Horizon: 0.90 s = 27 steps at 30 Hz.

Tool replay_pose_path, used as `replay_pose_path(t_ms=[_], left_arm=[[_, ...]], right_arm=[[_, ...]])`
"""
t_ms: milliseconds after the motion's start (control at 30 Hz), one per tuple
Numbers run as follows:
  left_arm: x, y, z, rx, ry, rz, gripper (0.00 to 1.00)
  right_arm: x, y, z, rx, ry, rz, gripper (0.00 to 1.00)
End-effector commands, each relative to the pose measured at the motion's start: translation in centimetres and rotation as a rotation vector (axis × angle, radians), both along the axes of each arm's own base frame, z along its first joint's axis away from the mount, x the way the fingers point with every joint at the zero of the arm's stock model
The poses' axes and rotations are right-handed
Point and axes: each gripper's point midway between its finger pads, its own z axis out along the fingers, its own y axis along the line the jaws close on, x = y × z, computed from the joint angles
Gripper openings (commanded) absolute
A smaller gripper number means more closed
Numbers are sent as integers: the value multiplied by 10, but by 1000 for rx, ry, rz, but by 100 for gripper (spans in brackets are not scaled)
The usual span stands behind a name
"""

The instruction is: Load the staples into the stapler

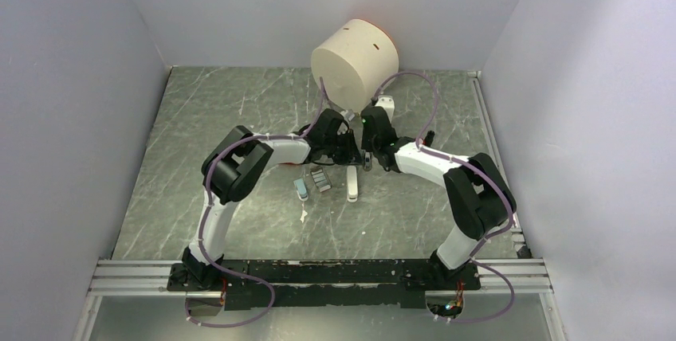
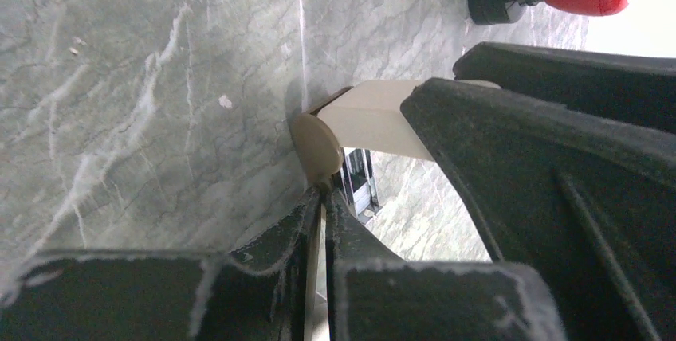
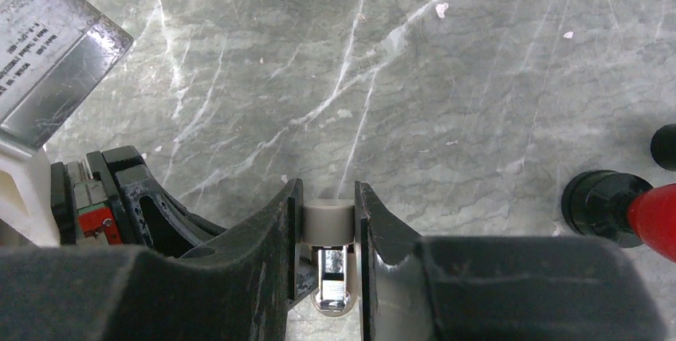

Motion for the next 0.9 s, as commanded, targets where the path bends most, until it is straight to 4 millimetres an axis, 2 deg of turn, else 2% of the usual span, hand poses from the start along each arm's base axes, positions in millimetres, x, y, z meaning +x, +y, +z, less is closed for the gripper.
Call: replay_pose_path(t_ms=[0, 333, 867], left_arm=[[-4, 7, -34, 89, 48, 37, 10], [-6, 13, -46, 128, 77, 64, 10], [-9, 14, -40, 115, 75, 54, 11]], right_arm=[[-6, 8, 0, 52, 30, 22, 23], [-49, 9, -19, 48, 177, 34, 24], [-69, 8, -40, -10, 219, 43, 25]])
